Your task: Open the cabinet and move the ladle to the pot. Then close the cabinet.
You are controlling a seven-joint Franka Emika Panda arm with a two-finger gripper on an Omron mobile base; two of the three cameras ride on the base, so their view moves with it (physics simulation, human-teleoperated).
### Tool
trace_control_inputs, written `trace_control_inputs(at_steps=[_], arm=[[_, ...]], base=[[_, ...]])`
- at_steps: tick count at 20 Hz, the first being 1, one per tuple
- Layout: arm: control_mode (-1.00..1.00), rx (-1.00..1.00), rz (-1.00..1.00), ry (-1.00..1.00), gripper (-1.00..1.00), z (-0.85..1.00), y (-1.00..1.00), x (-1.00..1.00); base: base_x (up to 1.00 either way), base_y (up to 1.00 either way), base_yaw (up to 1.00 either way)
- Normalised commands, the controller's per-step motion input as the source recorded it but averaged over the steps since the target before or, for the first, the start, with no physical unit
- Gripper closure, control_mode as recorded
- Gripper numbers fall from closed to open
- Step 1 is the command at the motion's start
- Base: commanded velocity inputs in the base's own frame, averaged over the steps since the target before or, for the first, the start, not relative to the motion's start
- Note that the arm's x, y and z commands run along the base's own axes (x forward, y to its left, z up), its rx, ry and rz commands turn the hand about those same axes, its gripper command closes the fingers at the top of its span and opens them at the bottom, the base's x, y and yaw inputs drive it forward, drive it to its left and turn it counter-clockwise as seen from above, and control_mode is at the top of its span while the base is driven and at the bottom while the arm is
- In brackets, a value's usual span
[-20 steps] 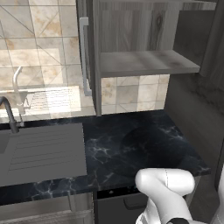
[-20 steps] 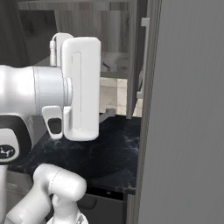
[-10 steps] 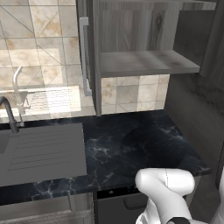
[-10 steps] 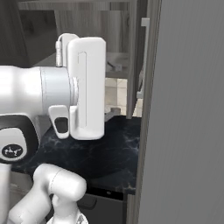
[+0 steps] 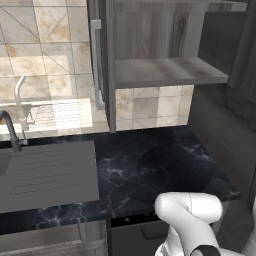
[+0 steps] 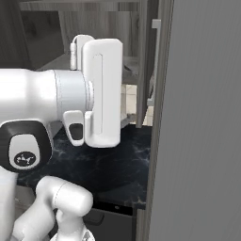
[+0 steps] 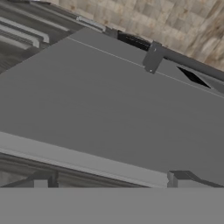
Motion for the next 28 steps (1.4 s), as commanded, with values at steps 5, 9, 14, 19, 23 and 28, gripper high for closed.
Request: trace_control_inputs(at_steps=[5, 9, 14, 19, 23, 28], arm=[[-1.0, 0.0, 0.04, 0.0, -1.0, 0.0, -0.13, 0.15], [-1.0, 0.0, 0.04, 0.0, -1.0, -0.01, -0.07, 0.11], [-1.0, 0.0, 0.01, 0.0, -1.0, -0.09, 0.0, 0.21], [-1.0, 0.0, 0.0, 0.0, -1.0, -0.08, 0.0, 0.18], [-1.0, 0.0, 0.0, 0.0, -1.0, -0.03, -0.07, 0.09], [-1.0, 0.0, 0.0, 0.0, -1.0, -0.01, -0.18, 0.0]], base=[[0.0, 0.0, 0.0], [0.0, 0.0, 0.0], [0.0, 0.0, 0.0], [0.0, 0.0, 0.0], [0.0, 0.0, 0.0], [0.0, 0.0, 0.0]])
